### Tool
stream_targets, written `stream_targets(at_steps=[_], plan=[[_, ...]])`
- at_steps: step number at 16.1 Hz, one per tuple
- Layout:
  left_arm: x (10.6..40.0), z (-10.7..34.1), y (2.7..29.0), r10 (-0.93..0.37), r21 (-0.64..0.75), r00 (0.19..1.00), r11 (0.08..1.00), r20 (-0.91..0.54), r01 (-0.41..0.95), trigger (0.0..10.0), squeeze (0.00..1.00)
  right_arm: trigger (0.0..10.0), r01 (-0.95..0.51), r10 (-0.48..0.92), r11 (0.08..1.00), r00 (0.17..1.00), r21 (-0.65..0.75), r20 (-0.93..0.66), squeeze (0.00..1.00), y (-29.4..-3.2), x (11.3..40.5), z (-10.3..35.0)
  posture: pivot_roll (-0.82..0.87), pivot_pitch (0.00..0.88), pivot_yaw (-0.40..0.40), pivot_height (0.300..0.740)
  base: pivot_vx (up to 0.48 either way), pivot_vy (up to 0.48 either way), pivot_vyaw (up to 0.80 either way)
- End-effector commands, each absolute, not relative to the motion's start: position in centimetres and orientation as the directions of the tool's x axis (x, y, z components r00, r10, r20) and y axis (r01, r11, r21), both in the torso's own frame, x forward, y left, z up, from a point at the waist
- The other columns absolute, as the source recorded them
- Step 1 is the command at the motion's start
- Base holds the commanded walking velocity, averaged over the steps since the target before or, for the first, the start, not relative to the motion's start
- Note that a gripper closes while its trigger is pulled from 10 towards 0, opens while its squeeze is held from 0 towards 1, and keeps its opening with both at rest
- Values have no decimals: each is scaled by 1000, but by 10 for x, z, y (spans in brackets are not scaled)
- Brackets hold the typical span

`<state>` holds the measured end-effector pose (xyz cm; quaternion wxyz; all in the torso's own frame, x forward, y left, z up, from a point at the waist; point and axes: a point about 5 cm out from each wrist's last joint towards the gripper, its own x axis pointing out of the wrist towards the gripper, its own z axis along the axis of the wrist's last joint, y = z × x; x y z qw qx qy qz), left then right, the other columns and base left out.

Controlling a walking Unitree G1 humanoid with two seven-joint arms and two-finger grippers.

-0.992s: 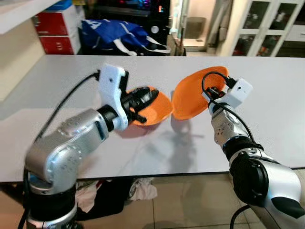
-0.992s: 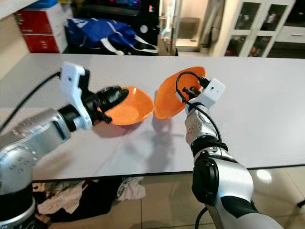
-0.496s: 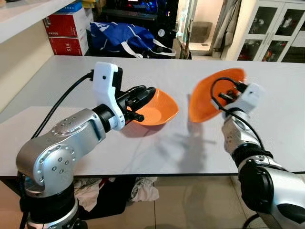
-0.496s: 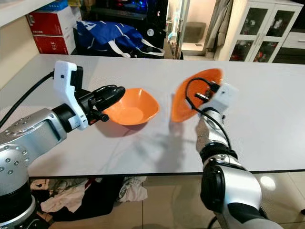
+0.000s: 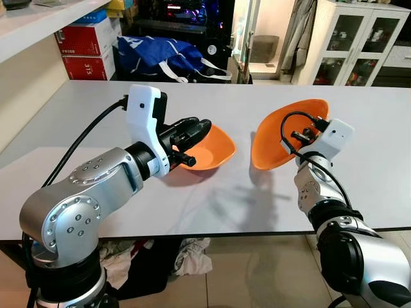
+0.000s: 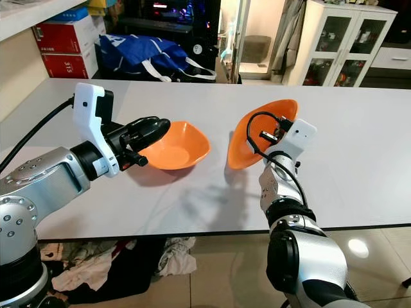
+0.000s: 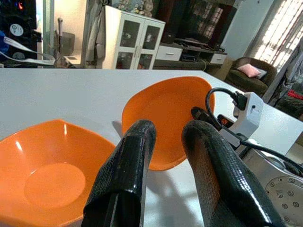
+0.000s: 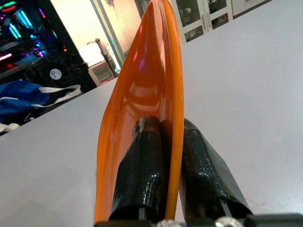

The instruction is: Setting the table

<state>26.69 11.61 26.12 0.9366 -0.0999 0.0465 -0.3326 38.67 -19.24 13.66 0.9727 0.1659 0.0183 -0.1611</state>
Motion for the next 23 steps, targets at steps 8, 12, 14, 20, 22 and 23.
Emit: stream_targets(at_steps=[8, 12, 14, 20, 22, 23], plan=[[259, 256, 112, -685, -203, 726, 722, -66, 662, 10000, 0, 10000, 291, -183, 927, 902, 238, -390, 0, -167, 357, 64, 177, 0, -4, 740, 0, 0, 0], [258, 257, 113, -684, -195, 727, 723, -64, 663, 10000, 0, 10000, 277, -173, 940, 889, 199, -424, 1000, -162, 348, 51, 181, 0, -2, 740, 0, 0, 0], [258, 258, 113, -683, -195, 728, 723, -61, 662, 10000, 0, 10000, 265, -161, 947, 883, 184, -440, 1000, -159, 345, 46, 184, 0, -3, 740, 0, 0, 0], [256, 262, 113, -688, -174, 725, 719, -37, 673, 10000, 0, 10000, 261, -159, 951, 875, 167, -458, 1000, -158, 338, 37, 195, 0, 1, 740, 0, 0, 0], [253, 263, 112, -704, -159, 709, 705, -35, 692, 10000, 0, 10000, 261, -163, 952, 875, 159, -455, 1000, -159, 338, 38, 198, 0, 0, 740, 0, 0, 0], [253, 263, 113, -700, -162, 713, 709, -38, 687, 10000, 0, 10000, 256, -161, 953, 879, 159, -449, 1000, -160, 338, 38, 198, 0, 1, 740, 0, 0, 0]])
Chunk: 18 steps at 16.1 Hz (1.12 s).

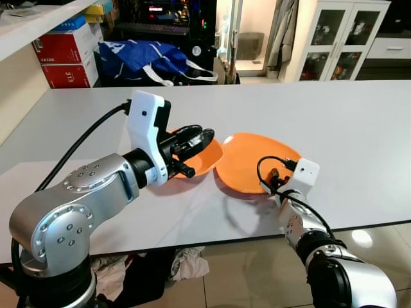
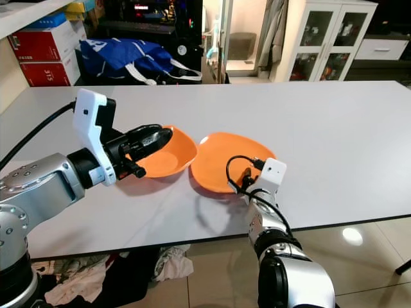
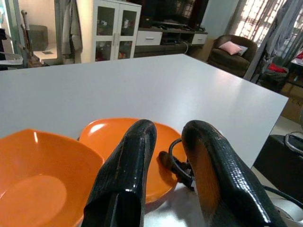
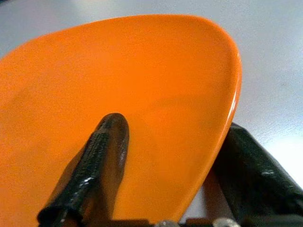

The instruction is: Setting the table

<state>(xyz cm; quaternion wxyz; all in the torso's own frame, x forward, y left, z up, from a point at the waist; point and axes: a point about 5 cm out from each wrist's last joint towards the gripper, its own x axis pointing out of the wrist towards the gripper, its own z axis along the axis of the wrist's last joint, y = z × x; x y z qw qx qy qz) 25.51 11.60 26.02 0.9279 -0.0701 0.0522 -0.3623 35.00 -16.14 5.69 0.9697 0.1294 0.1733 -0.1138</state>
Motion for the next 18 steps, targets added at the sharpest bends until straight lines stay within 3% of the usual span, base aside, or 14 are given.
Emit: stream_targets(at_steps=[1, 10, 14, 18], plan=[[254, 262, 113, -699, -162, 714, 710, -38, 686, 10000, 0, 10000, 257, -164, 954, 879, 154, -447, 1000, -161, 338, 39, 198, 0, 1, 740, 0, 0, 0], [255, 263, 113, -704, -159, 710, 705, -34, 691, 10000, 0, 10000, 248, -193, 965, 896, 89, -400, 1000, -166, 343, 47, 188, 0, 1, 740, 0, 0, 0], [255, 264, 113, -707, -161, 707, 701, -29, 694, 10000, 0, 10000, 231, -233, 972, 920, -46, -314, 1000, -174, 349, 60, 181, 0, -1, 740, 0, 0, 0], [255, 264, 112, -710, -169, 704, 697, -25, 697, 10000, 0, 10000, 250, -260, 965, 910, -71, -322, 1000, -182, 347, 58, 172, 0, -3, 740, 0, 0, 0]])
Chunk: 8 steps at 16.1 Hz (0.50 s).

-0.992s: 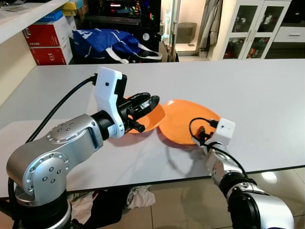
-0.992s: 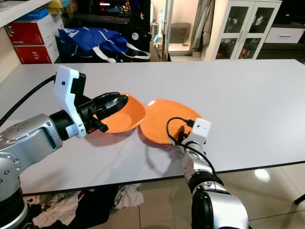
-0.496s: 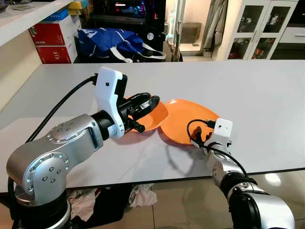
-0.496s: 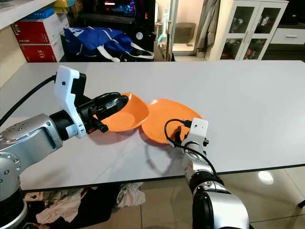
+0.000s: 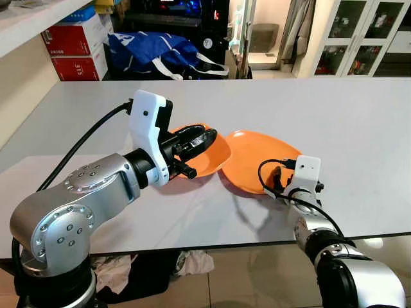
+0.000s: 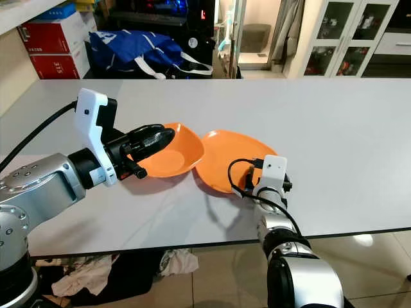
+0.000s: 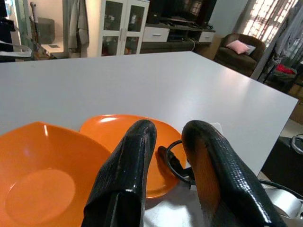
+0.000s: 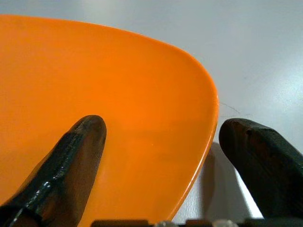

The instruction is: Setting the table

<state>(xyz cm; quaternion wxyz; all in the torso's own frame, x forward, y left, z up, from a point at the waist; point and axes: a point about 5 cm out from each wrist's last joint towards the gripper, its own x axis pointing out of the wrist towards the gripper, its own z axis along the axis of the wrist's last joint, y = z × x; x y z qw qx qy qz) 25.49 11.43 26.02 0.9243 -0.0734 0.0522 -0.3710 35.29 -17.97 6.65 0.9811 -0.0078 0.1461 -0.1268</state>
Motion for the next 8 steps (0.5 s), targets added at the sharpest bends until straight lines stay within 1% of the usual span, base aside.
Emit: stream_targets(at_steps=[1, 8], plan=[[256, 264, 112, -710, -171, 703, 696, -25, 697, 10000, 0, 10000, 255, -265, 964, 909, -74, -321, 1000, -184, 347, 58, 171, 0, -3, 740, 0, 0, 0], [257, 265, 110, -719, -179, 695, 686, -18, 705, 10000, 0, 10000, 261, -272, 962, 920, -75, -282, 1000, -184, 352, 66, 162, 0, -1, 740, 0, 0, 0]])
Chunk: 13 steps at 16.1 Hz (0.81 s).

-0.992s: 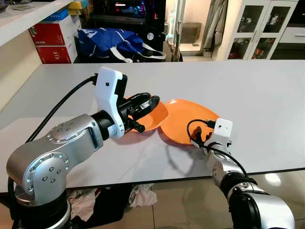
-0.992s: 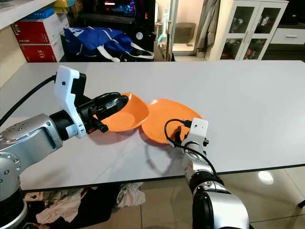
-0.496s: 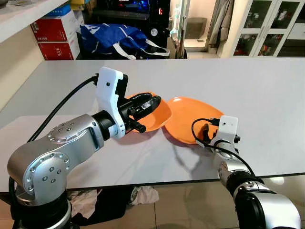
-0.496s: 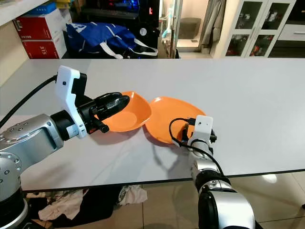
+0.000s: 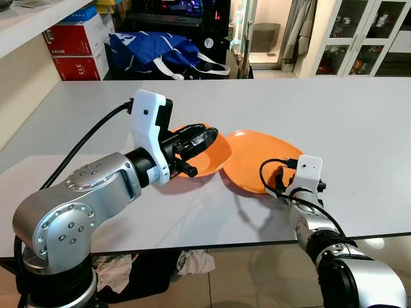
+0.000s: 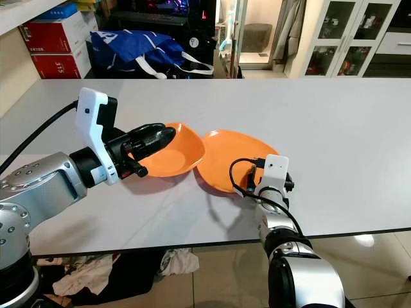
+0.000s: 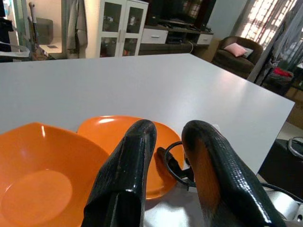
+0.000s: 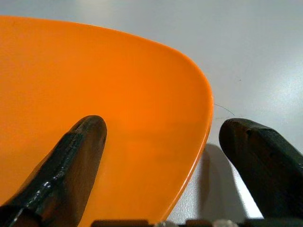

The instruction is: Setting the table

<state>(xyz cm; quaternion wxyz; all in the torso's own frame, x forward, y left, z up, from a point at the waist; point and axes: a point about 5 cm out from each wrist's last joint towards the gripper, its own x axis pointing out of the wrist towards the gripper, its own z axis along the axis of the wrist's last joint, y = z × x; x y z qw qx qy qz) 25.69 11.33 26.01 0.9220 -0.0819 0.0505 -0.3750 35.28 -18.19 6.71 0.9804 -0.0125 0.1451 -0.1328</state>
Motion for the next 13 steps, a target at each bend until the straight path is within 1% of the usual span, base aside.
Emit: stream_targets(at_steps=[1, 5, 11, 13], plan=[[257, 264, 109, -720, -182, 694, 685, -18, 706, 10000, 0, 10000, 263, -273, 962, 920, -74, -283, 1000, -185, 352, 66, 158, 0, -3, 740, 0, 0, 0], [258, 263, 108, -725, -192, 688, 678, -16, 710, 10000, 0, 10000, 261, -271, 963, 920, -72, -284, 1000, -185, 352, 66, 147, 0, -4, 740, 0, 0, 0], [260, 261, 109, -721, -187, 693, 684, -21, 705, 10000, 0, 10000, 219, -222, 975, 940, -39, -260, 1000, -176, 357, 73, 139, 0, -8, 740, 0, 0, 0], [261, 260, 108, -721, -192, 693, 683, -20, 705, 10000, 0, 10000, 225, -230, 973, 935, -49, -269, 1000, -180, 356, 72, 130, 0, -12, 740, 0, 0, 0]])
